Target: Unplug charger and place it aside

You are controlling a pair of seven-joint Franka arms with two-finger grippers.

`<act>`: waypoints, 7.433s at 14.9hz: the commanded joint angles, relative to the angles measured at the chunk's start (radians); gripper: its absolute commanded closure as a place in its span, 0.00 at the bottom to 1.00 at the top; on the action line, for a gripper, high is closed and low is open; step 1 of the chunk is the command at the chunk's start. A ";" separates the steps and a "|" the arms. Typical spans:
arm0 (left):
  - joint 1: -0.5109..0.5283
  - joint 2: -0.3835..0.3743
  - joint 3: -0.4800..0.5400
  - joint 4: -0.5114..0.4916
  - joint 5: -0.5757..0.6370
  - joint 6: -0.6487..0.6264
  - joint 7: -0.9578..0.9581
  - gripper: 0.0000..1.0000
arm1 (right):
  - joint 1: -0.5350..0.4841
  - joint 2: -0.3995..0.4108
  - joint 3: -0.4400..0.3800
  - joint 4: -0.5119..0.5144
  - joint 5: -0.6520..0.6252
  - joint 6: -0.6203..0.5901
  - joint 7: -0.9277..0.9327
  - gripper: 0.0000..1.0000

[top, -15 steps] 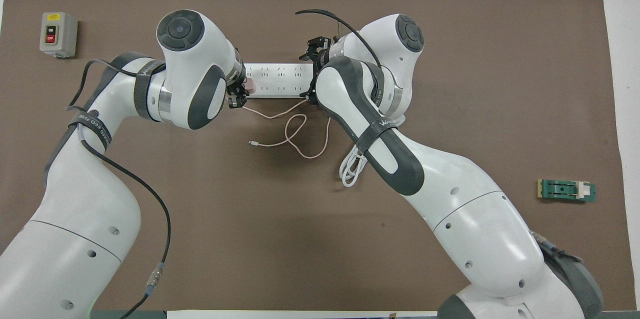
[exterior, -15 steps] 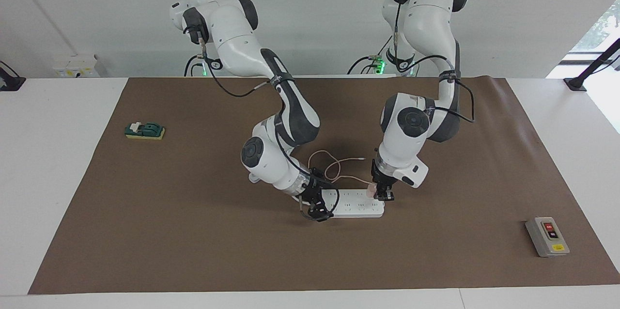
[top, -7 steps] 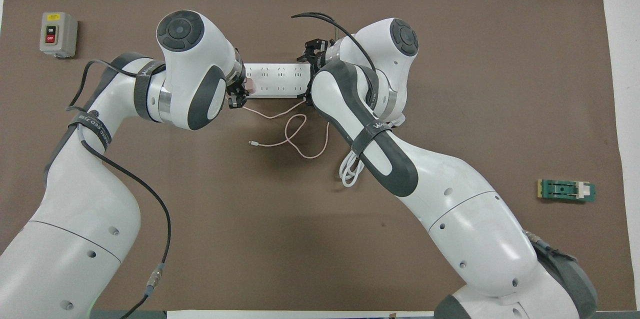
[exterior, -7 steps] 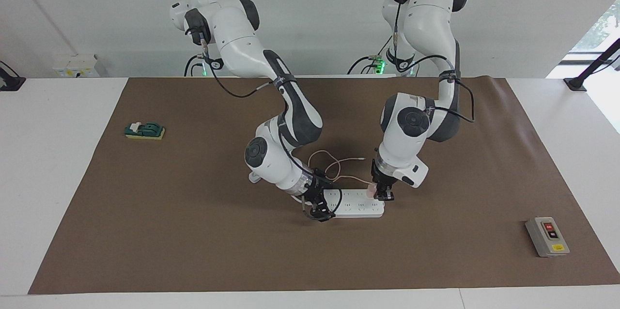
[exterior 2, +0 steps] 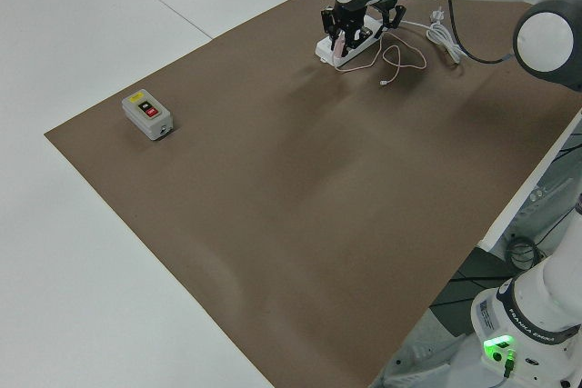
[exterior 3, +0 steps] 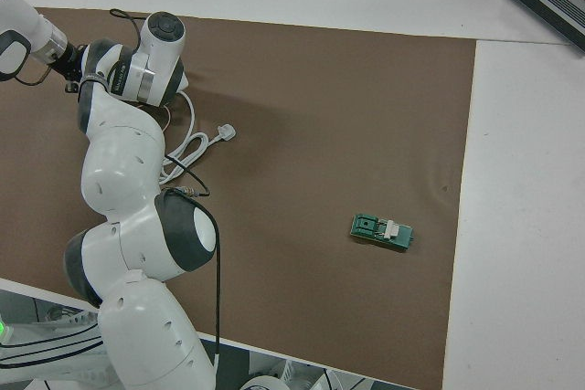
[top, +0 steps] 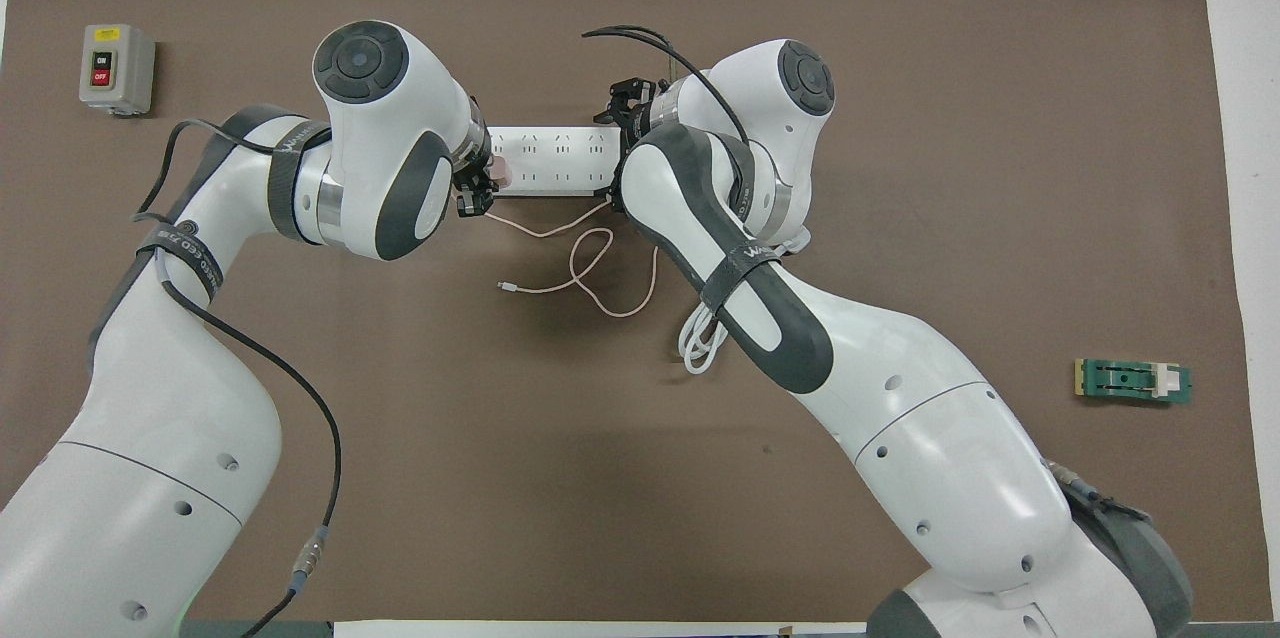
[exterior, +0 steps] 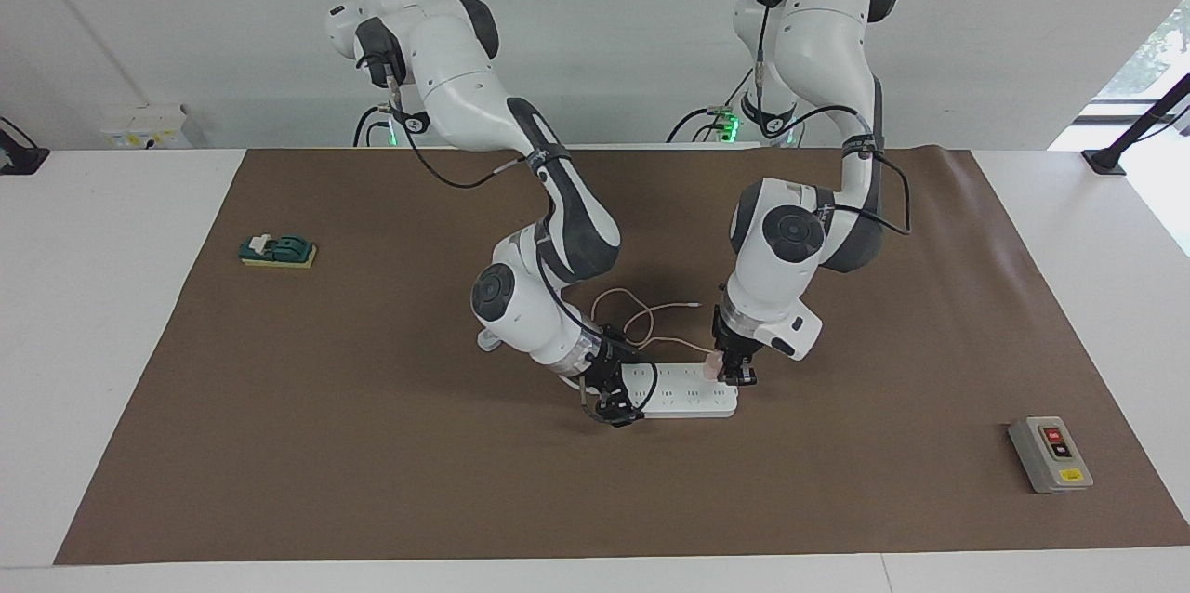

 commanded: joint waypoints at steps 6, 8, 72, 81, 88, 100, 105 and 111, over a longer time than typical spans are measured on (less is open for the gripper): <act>-0.014 -0.010 0.015 -0.035 0.018 0.043 -0.018 1.00 | 0.002 0.018 -0.001 -0.009 0.048 0.067 -0.051 0.00; -0.014 -0.010 0.015 -0.035 0.018 0.043 -0.018 1.00 | 0.002 0.018 -0.001 -0.011 0.048 0.069 -0.051 0.00; 0.543 -0.451 0.015 -0.401 -0.018 -0.202 1.106 1.00 | -0.013 -0.014 -0.004 -0.034 0.057 0.061 -0.045 0.00; 0.497 -0.484 0.008 -0.492 -0.015 -0.118 1.160 0.00 | -0.038 -0.081 -0.014 -0.044 0.055 -0.005 -0.039 0.00; 0.465 -0.443 0.009 -0.327 -0.009 -0.196 1.349 0.00 | -0.069 -0.207 -0.061 -0.058 -0.052 -0.167 -0.045 0.00; 0.459 -0.501 0.002 -0.200 0.049 -0.495 1.755 0.00 | -0.168 -0.506 -0.067 -0.133 -0.311 -0.535 -0.331 0.00; 0.429 -0.489 0.002 -0.080 0.049 -0.648 1.872 0.00 | -0.242 -0.614 -0.067 -0.158 -0.423 -0.677 -0.654 0.00; 0.452 -0.589 -0.043 -0.208 0.048 -0.685 1.886 0.00 | -0.342 -0.729 -0.067 -0.201 -0.558 -0.807 -1.147 0.00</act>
